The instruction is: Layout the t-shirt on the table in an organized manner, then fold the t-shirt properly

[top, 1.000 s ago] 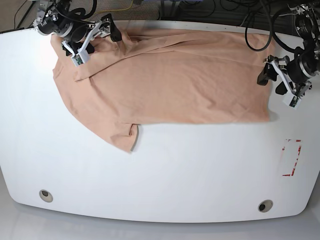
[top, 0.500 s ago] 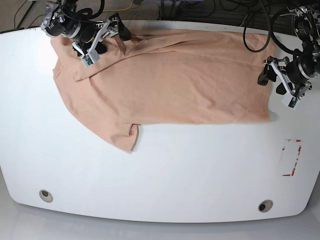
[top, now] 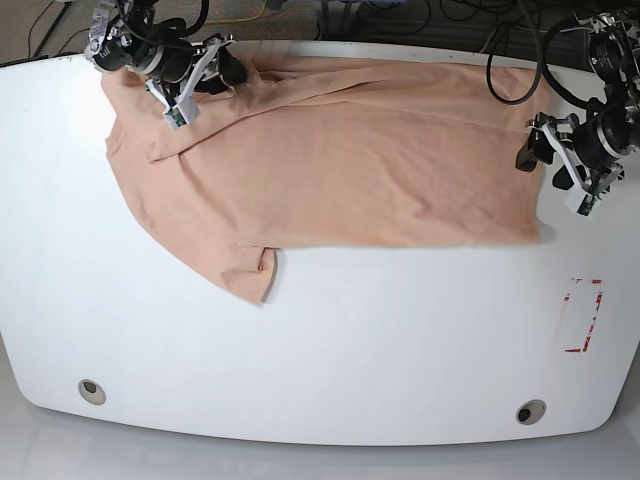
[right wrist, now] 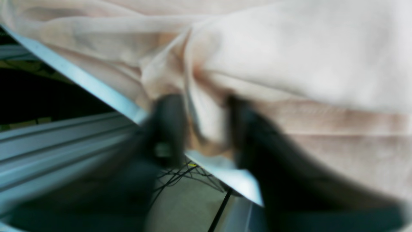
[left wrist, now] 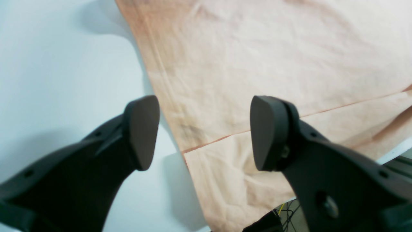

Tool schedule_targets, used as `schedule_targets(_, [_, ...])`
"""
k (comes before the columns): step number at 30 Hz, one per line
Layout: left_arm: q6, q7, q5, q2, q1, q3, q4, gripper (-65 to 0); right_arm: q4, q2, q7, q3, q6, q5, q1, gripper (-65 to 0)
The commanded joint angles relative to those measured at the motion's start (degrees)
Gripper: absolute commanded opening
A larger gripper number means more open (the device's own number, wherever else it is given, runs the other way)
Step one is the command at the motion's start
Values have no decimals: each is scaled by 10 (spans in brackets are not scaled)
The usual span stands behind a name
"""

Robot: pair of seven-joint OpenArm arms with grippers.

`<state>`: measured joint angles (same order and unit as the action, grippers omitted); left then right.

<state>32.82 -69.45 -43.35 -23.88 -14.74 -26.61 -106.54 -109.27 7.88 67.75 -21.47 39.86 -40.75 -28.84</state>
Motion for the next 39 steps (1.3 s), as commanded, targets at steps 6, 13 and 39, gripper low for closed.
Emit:
schedule_targets(6, [1, 8, -7, -10, 4, -5, -8, -247, -36, 3, -7, -3, 1, -16, 5, -645])
schedule_targets(13, [1, 8, -7, -10, 4, -5, -8, -247, -58, -5, -5, -2, 1, -19, 20, -644])
schedule_targets(39, [1, 8, -7, -10, 3, -3, -8, -247, -44, -7, 67, -5, 1, -21, 160, -450])
